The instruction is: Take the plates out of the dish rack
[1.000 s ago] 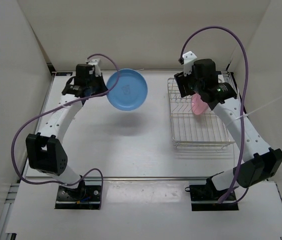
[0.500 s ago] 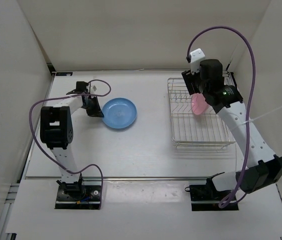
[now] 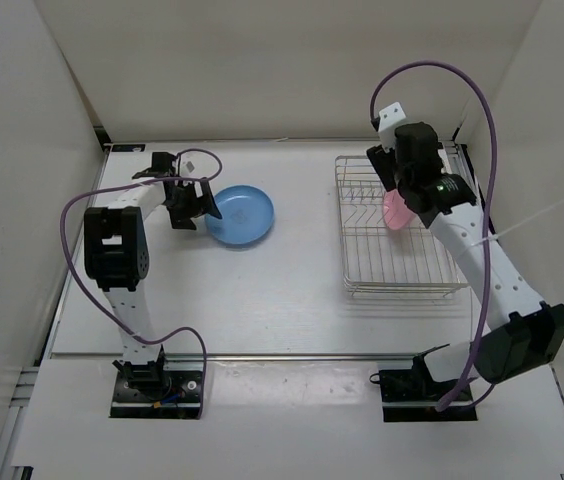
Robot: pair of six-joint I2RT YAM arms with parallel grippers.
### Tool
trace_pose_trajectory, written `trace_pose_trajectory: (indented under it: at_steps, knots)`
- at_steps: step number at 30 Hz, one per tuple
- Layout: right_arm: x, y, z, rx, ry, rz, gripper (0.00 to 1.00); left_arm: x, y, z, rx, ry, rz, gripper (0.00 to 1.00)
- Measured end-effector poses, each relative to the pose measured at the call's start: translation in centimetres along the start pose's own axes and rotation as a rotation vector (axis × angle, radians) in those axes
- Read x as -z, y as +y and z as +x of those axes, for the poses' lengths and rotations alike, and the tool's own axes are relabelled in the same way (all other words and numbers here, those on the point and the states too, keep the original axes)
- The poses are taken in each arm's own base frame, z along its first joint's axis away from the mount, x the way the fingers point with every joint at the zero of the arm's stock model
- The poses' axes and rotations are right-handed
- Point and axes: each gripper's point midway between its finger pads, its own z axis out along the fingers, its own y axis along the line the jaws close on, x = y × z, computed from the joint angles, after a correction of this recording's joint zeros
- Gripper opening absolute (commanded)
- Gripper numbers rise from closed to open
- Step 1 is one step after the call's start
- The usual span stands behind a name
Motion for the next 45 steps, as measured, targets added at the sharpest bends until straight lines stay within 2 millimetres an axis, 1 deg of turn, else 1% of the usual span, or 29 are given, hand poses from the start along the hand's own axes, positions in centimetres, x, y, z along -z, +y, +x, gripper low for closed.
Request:
trace_pose_trajectory:
  at_steps: [4,6,8,9,10,11,13,16,19,21,23,25,26,29,30,34,36,37,41,43,45]
  knots:
    - [-2.2,-0.5,1.3,0.058,0.068,0.056,0.75,0.5,0.2,0.2,-0.013,-0.003,-0.004,1.0]
    - [-3.5,-1.1,1.8,0.098,0.1,0.099,0.73,1.6,0.4,0.6,-0.026,-0.014,-0.015,1.0]
    - [-5.1,-1.5,2.4,0.141,0.14,0.137,0.71,3.7,0.3,0.4,-0.051,-0.051,-0.022,1.0]
    - [-5.9,-1.7,2.7,0.161,0.161,0.154,0.71,5.1,0.2,0.0,-0.065,-0.08,-0.024,1.0]
    - [-6.9,-2.0,2.9,0.179,0.18,0.176,0.71,7.0,0.0,-0.8,-0.089,-0.129,-0.025,1.0]
    - [-7.6,-2.1,3.2,0.196,0.194,0.191,0.7,8.5,-0.1,-1.4,-0.103,-0.166,-0.025,1.0]
    - [-9.0,-2.3,4.0,0.225,0.226,0.214,0.7,12.6,0.0,-2.9,-0.141,-0.272,-0.036,1.0]
    - [-10.5,-2.7,5.5,0.254,0.275,0.235,0.68,18.6,0.9,-4.2,-0.188,-0.421,-0.094,1.0]
    - [-11.5,-3.1,6.7,0.261,0.312,0.247,0.68,23.0,2.0,-4.2,-0.218,-0.517,-0.152,1.0]
    - [-11.8,-3.2,7.2,0.259,0.326,0.251,0.63,24.8,2.6,-4.0,-0.227,-0.547,-0.179,1.0]
    - [-11.9,-3.4,7.3,0.257,0.331,0.256,0.58,25.7,3.6,-3.8,-0.223,-0.554,-0.202,1.0]
    - [-12.0,-3.4,7.3,0.254,0.329,0.26,0.5,25.8,4.6,-3.5,-0.209,-0.541,-0.218,1.0]
    - [-12.0,-3.4,7.2,0.252,0.326,0.261,0.42,25.7,5.0,-3.3,-0.2,-0.531,-0.222,1.0]
    - [-12.5,-3.0,7.5,0.254,0.332,0.256,0.3,25.6,5.9,-2.9,-0.184,-0.509,-0.224,1.0]
    - [-12.7,-2.9,7.7,0.257,0.338,0.253,0.29,25.6,5.9,-2.8,-0.184,-0.506,-0.223,1.0]
    - [-13.3,-2.4,8.5,0.265,0.359,0.245,0.29,25.4,5.9,-2.5,-0.189,-0.494,-0.217,1.0]
    - [-13.4,-2.3,8.6,0.268,0.364,0.245,0.24,25.2,6.0,-2.3,-0.188,-0.487,-0.212,1.0]
    - [-13.4,-2.3,8.7,0.267,0.365,0.246,0.17,25.2,6.0,-2.2,-0.187,-0.484,-0.21,1.0]
    - [-13.3,-2.3,8.7,0.259,0.365,0.249,0.03,25.1,6.0,-2.2,-0.188,-0.481,-0.207,1.0]
    - [-13.2,-2.3,8.7,0.256,0.368,0.258,0.0,25.1,6.0,-2.1,-0.188,-0.48,-0.206,1.0]
    - [-13.1,-2.4,8.7,0.257,0.373,0.266,0.0,25.1,5.9,-2.1,-0.189,-0.48,-0.202,1.0]
